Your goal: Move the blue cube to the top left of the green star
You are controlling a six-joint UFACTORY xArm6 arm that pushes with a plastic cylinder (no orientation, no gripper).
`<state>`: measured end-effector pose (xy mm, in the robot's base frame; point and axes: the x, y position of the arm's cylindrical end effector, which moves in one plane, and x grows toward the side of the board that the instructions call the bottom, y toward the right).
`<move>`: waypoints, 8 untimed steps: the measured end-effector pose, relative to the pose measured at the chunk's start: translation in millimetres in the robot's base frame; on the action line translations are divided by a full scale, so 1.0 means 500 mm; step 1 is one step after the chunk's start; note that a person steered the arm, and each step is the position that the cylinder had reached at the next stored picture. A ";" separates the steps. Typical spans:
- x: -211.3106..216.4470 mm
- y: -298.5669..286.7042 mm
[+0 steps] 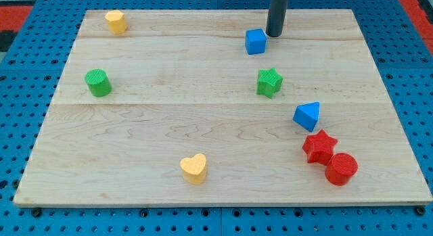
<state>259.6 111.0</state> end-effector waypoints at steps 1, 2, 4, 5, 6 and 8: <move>-0.036 -0.009; -0.044 -0.009; -0.048 -0.033; 0.015 -0.025; 0.060 -0.053; 0.051 -0.041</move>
<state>285.1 90.4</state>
